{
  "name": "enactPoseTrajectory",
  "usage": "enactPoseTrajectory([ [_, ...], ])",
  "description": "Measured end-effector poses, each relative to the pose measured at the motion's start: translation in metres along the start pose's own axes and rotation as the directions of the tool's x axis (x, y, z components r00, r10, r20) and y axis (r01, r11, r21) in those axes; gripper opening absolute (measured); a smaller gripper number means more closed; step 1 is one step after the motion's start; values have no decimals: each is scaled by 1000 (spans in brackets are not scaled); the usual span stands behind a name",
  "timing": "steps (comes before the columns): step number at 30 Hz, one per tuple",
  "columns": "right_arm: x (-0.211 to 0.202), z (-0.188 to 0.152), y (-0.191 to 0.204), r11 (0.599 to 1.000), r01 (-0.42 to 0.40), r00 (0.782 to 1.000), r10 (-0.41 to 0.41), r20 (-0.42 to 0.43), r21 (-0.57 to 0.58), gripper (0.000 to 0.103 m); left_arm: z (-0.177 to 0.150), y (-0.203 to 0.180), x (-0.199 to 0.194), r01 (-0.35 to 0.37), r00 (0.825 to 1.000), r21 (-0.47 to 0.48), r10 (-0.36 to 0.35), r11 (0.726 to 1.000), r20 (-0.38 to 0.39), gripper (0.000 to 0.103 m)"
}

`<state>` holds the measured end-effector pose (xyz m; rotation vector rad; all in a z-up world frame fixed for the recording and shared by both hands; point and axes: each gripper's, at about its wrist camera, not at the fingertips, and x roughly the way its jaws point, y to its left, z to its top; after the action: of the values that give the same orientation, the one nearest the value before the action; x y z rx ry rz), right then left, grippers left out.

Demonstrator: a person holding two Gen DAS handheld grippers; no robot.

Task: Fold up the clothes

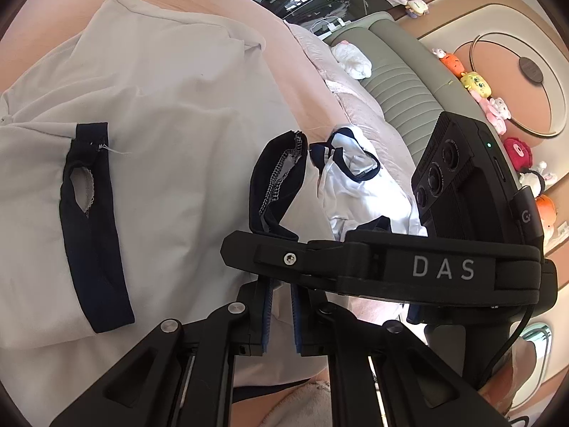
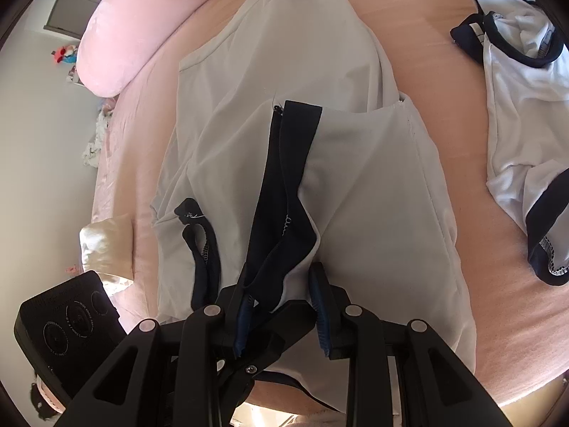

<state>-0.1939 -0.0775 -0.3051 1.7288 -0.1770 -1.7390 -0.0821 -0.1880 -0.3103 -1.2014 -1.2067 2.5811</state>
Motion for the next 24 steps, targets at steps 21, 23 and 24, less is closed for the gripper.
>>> enactPoseTrajectory([
  [21, -87, -11, -38, 989, -31, 991, 12, 131, 144, 60, 20, -10, -36, -164, 982, 7, 164, 986, -96, 52],
  [23, -89, -12, -54, 984, -18, 991, -6, 131, 178, 60, 25, -15, -36, -189, 977, 33, 191, 981, -94, 52],
  [24, -89, -13, -62, 981, -15, 992, -10, 129, 193, 60, 27, -18, -34, -199, 975, 47, 203, 979, -93, 52],
])
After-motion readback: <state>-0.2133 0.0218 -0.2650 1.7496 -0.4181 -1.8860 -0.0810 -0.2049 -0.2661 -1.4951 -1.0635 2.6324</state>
